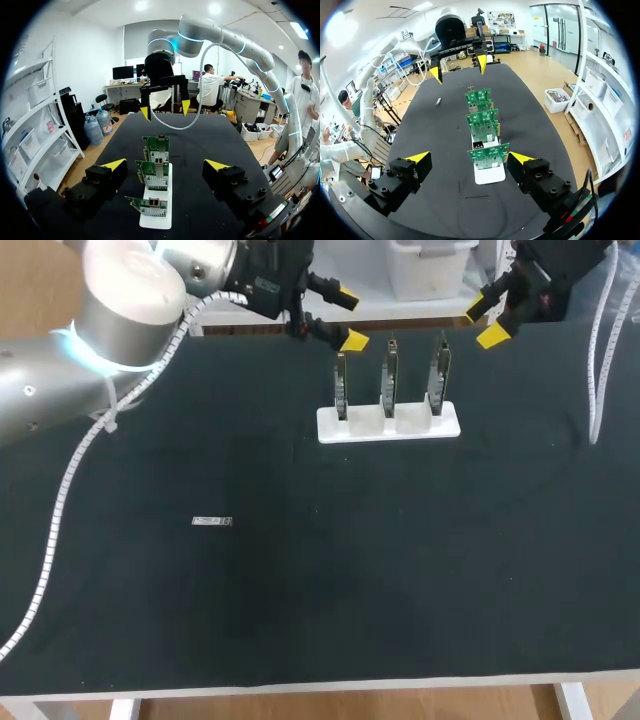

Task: Pick up the optical module with the left hand, and insert it into the network port with the right hand.

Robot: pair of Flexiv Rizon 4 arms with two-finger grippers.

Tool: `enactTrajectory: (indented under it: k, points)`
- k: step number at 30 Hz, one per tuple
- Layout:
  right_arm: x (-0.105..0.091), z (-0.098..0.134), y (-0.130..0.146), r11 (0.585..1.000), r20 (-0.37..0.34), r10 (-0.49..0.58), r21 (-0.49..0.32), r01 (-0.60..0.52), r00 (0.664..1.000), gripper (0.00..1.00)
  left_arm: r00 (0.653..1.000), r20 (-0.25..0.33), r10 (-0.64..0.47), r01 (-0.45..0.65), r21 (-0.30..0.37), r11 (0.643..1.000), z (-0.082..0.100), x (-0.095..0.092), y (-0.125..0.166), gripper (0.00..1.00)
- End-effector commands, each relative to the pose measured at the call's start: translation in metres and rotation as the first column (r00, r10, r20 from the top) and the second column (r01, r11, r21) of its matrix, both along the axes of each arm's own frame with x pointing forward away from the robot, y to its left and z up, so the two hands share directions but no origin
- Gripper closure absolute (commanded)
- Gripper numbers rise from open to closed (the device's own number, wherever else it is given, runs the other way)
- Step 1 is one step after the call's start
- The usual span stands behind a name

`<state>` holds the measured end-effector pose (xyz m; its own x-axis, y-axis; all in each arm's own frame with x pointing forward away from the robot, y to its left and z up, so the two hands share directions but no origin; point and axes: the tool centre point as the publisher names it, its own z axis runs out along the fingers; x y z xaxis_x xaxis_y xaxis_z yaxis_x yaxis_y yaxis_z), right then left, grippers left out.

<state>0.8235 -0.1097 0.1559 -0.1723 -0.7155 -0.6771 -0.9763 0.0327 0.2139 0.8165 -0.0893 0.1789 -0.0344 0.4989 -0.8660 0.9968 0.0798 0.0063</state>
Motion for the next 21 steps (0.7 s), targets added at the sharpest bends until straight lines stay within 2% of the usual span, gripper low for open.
enactTrajectory:
  k: [1,9,16,19,21]
  points:
    - [0.008,0.001,0.0,0.915,-0.385,0.404,0.18,-0.362,0.83,0.0,1.0,0.016,0.017,-0.017,-0.001,1.0,0.002,-0.008,0.008,0.0]
    - [0.008,0.001,0.0,0.915,-0.385,0.404,0.18,-0.362,0.83,0.0,0.998,0.053,0.03,-0.031,0.028,0.999,0.01,-0.01,0.027,0.0]
    - [0.008,0.001,0.0,0.915,-0.385,0.404,0.18,-0.362,0.83,0.0,0.996,0.093,0.012,-0.025,0.131,0.991,0.014,-0.015,0.052,0.0]
    - [0.008,0.001,0.0,0.915,-0.385,0.404,0.18,-0.362,0.83,0.0,0.996,0.093,-0.01,-0.008,0.192,0.981,0.013,-0.019,0.066,0.0]
    - [0.008,0.001,0.0,0.915,-0.385,0.404,0.18,-0.362,0.83,0.0,0.997,0.071,-0.028,0.014,0.193,0.981,0.011,-0.021,0.077,0.0]
